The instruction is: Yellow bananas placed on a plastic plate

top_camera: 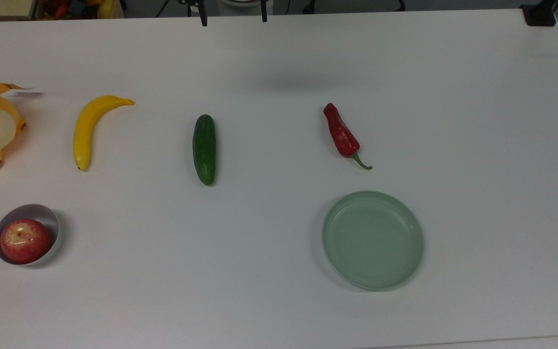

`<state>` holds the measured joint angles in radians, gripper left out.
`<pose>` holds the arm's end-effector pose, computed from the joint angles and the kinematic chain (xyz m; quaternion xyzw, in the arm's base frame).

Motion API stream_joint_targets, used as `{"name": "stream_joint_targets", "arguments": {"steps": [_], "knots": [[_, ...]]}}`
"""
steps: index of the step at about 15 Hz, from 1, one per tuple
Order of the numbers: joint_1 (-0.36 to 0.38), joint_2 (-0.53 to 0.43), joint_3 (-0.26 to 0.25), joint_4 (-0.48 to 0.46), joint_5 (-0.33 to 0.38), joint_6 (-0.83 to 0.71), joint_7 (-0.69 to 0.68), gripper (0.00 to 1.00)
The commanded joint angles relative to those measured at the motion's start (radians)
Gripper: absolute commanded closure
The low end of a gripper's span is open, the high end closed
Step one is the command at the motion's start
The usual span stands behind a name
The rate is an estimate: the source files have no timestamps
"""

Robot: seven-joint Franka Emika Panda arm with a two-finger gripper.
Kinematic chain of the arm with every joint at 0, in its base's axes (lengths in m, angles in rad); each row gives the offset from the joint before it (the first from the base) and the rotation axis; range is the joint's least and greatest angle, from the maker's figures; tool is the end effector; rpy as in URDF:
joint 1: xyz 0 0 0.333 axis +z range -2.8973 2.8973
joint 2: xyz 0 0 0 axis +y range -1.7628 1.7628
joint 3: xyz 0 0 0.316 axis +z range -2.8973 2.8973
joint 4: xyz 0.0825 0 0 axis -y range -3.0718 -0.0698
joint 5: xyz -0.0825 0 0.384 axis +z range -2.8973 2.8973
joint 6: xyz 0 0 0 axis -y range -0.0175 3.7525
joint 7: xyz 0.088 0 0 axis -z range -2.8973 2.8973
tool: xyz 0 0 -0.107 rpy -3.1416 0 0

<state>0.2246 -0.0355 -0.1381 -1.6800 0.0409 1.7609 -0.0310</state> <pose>0.5579 0.0507 0.6096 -0.9965 -0.0558 -0.0573 0.0243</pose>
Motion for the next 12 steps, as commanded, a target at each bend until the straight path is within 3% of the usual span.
{"name": "stream_joint_targets", "arguments": {"steps": [1, 12], "knots": [[0.007, -0.02, -0.005, -0.009, -0.013, -0.015, -0.015, 0.0], [0.009, -0.026, -0.005, -0.017, -0.01, -0.07, -0.029, 0.0]]}}
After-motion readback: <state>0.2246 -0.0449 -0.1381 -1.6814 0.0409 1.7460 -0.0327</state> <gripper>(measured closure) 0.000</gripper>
